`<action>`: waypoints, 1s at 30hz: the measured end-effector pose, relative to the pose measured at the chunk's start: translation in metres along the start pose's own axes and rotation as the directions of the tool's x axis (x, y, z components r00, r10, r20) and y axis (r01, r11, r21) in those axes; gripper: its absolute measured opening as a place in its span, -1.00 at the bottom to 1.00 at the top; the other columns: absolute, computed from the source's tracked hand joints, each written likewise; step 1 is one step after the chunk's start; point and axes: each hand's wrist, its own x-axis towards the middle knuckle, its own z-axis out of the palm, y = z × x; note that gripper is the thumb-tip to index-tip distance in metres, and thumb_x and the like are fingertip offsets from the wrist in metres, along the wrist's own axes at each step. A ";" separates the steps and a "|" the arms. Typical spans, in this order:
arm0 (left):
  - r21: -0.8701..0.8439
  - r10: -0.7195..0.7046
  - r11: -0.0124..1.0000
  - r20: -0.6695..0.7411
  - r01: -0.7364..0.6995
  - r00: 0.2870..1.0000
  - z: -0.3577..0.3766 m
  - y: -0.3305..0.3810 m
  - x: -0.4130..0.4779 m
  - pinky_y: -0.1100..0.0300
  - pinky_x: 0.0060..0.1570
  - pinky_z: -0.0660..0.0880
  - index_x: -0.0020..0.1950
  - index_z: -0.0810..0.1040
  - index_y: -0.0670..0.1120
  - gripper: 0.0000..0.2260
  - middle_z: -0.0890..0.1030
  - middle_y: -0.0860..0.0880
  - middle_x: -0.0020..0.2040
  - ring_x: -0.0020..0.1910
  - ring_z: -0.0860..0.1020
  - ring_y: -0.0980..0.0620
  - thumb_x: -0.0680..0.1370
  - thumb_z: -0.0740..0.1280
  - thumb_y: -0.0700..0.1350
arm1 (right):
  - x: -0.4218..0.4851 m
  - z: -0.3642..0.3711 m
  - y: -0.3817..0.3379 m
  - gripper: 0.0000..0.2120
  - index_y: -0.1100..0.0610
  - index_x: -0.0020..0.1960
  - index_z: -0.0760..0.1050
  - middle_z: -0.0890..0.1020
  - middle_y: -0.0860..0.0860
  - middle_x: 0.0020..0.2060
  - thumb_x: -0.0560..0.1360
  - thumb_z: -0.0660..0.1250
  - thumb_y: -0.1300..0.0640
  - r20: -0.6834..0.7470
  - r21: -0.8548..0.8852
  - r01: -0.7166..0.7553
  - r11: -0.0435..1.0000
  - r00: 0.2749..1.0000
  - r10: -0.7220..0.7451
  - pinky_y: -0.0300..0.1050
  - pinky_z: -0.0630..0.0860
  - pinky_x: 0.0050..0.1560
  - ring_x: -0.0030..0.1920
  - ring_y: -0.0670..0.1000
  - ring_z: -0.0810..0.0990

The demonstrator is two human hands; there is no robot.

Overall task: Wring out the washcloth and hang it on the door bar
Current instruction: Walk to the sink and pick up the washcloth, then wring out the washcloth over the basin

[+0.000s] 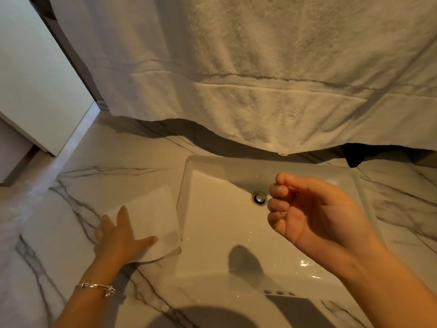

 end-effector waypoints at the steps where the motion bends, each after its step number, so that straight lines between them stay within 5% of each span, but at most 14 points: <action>1: -0.082 -0.026 0.996 -0.014 0.025 1.000 0.000 -0.004 0.005 -0.21 0.38 0.17 0.51 -0.13 -0.06 0.16 0.01 -0.29 0.50 0.45 0.07 -0.30 0.17 0.52 0.25 | 0.002 -0.001 -0.001 -0.95 0.13 -0.31 0.54 0.50 -0.01 -0.45 0.26 0.34 0.16 -0.006 -0.003 -0.003 1.000 1.000 0.003 -0.28 0.45 -0.45 -0.47 -0.09 0.42; 4: -0.246 -0.054 0.969 -0.121 0.023 0.991 -0.005 -0.010 0.015 -0.16 0.27 0.28 0.47 0.03 -0.19 0.13 0.27 -0.32 0.40 0.34 0.26 -0.30 0.12 0.63 0.06 | 0.008 -0.001 -0.002 -0.95 0.13 -0.31 0.53 0.50 -0.01 -0.45 0.25 0.35 0.16 -0.013 0.002 -0.018 1.000 1.000 0.018 -0.27 0.45 -0.46 -0.48 -0.08 0.42; 7: -0.476 -0.089 0.879 -0.134 0.015 0.987 -0.015 -0.015 0.020 -0.13 0.12 0.42 0.37 0.23 -0.31 -0.15 0.42 -0.36 0.29 0.21 0.43 -0.29 0.20 0.61 -0.24 | 0.014 -0.001 -0.002 -0.95 0.13 -0.32 0.54 0.50 -0.01 -0.45 0.28 0.33 0.16 -0.006 0.008 -0.030 1.000 1.000 0.030 -0.27 0.45 -0.46 -0.48 -0.08 0.42; 9: -0.523 -0.076 0.851 -0.047 0.040 0.996 -0.024 -0.012 0.017 0.02 -0.16 0.50 0.05 0.50 -0.30 -0.44 0.57 -0.33 0.06 -0.10 0.54 -0.20 0.13 0.62 -0.20 | 0.017 -0.001 -0.002 -0.94 0.13 -0.32 0.55 0.50 -0.01 -0.45 0.29 0.32 0.17 -0.003 0.008 -0.037 0.999 0.999 0.037 -0.27 0.45 -0.47 -0.48 -0.08 0.42; 11: -0.496 0.029 0.868 0.069 0.009 0.997 -0.037 0.002 0.009 0.17 -0.34 0.44 -0.20 0.53 -0.18 -0.60 0.59 -0.22 -0.16 -0.28 0.51 -0.06 0.04 0.54 -0.11 | 0.018 0.001 -0.003 -0.94 0.13 -0.32 0.55 0.50 0.00 -0.45 0.29 0.31 0.17 0.012 0.009 -0.042 0.999 0.999 0.042 -0.27 0.46 -0.47 -0.49 -0.08 0.42; 14: -0.400 0.276 0.892 0.117 -0.209 0.954 -0.059 0.035 0.002 0.19 -0.32 0.40 -0.01 0.48 -0.12 -0.55 0.54 -0.11 -0.11 -0.18 0.50 -0.01 0.19 0.57 -0.18 | 0.017 0.000 -0.005 -0.91 0.13 -0.30 0.57 0.52 0.00 -0.42 0.29 0.31 0.15 0.061 -0.016 -0.031 0.999 0.998 0.031 -0.25 0.49 -0.45 -0.47 -0.08 0.46; 18: -0.433 0.509 0.799 0.118 -0.417 0.853 -0.085 0.080 -0.018 0.10 -0.16 0.55 0.22 0.31 0.07 -0.46 0.46 -0.04 0.07 0.02 0.50 -0.08 0.35 0.46 -0.21 | 0.016 -0.009 -0.006 -0.78 0.12 -0.11 0.63 0.67 0.02 -0.27 0.29 0.38 0.05 0.117 -0.214 0.038 0.976 0.993 -0.013 -0.22 0.60 -0.23 -0.27 -0.04 0.63; 23: -0.844 0.784 0.445 0.205 -0.301 0.586 -0.112 0.123 -0.065 0.04 -0.26 0.64 0.29 0.28 0.38 -0.25 0.67 -0.12 0.00 -0.08 0.67 -0.20 0.29 0.49 -0.20 | 0.026 -0.027 0.005 -0.32 -0.21 0.22 0.36 0.65 0.01 0.09 0.14 0.50 -0.07 -0.061 -0.555 -0.004 0.832 0.998 -0.035 -0.08 0.46 0.19 0.11 -0.03 0.61; 26: -0.920 0.845 0.334 0.196 -0.204 0.497 -0.108 0.141 -0.081 0.03 -0.27 0.63 0.23 0.37 0.34 -0.33 0.68 -0.17 0.00 -0.09 0.67 -0.21 0.29 0.46 -0.24 | 0.024 -0.034 0.011 -0.16 -0.31 0.29 0.22 0.53 -0.02 0.19 0.13 0.57 -0.07 -0.039 -0.430 -0.122 0.894 0.992 0.116 -0.07 0.60 -0.03 0.03 0.03 0.66; 30: -0.870 0.798 0.415 0.208 -0.266 0.565 -0.097 0.146 -0.082 -0.02 -0.08 0.62 0.19 0.52 0.06 -0.35 0.51 -0.12 0.23 0.14 0.57 -0.18 0.16 0.54 -0.29 | 0.020 -0.048 0.007 -0.06 -0.30 0.33 0.25 0.50 0.08 0.23 0.08 0.60 0.08 -0.095 -0.305 -0.009 0.952 0.995 -0.021 -0.13 0.62 -0.25 -0.08 0.02 0.70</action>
